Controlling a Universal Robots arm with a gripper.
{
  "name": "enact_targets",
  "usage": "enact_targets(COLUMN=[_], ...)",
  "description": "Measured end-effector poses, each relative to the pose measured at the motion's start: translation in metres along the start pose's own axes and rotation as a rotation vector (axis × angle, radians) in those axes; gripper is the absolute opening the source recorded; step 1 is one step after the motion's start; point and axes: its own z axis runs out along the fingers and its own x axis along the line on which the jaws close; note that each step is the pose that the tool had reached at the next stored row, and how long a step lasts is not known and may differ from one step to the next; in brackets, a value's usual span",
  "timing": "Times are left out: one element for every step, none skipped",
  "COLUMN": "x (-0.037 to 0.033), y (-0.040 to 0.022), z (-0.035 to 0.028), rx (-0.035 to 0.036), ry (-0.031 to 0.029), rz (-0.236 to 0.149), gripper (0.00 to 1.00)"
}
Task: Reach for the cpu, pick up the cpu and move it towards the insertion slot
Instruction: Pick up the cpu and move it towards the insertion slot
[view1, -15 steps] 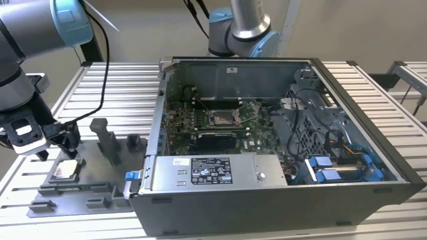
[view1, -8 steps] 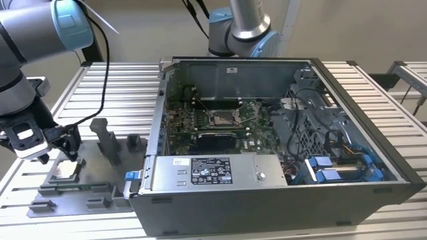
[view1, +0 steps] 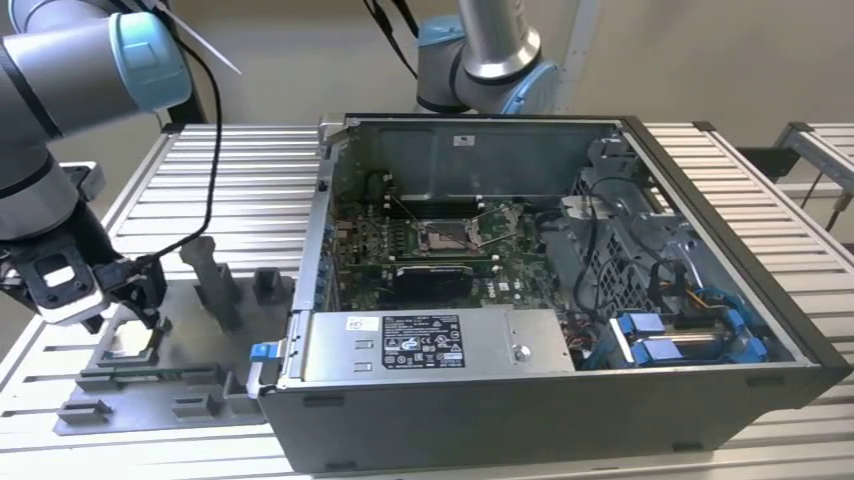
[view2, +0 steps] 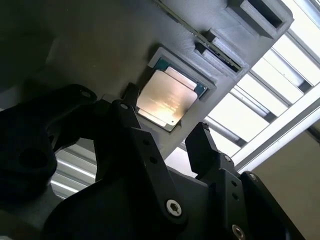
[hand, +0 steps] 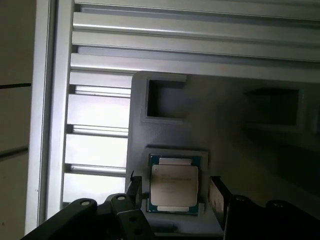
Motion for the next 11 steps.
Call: enact_targets(x=[-0.0002,-0.0004,-0.0006,-0.0008,-0.0009,-0.0009,-0.0009,-0.0008,-0.0008,-0.0008,-0.0008], y=[-0.0001,-0.0002,-0.0003,-0.0004,-0.0004,-0.0005,-0.0006,-0.0008,-0.0011,-0.0011,-0.0012], z=[0.0014,0.0027,0.0039,0.0052,0.0065,0.0079,0.0094,0.0107,0.012,0.0133,0.0148], rx=[0.0002,0.0003,0.0005,0.0007,0.0008,0.0008,0.0008,0.0009,0.0009,0.0009,0.0009], ry=[0.0001,0.0001,0.0002,0.0002,0.0001,0.0001,0.0001,0.0002,0.0002,0.0002,0.0002], rz=[-0.001,-0.002,-0.002,-0.003,-0.004,-0.005,-0.005,-0.006,-0.006,-0.007,-0.007], gripper=[1.0,1.0,1.0,1.0,1.0,1.0,1.0,1.0,1.0,1.0,1.0])
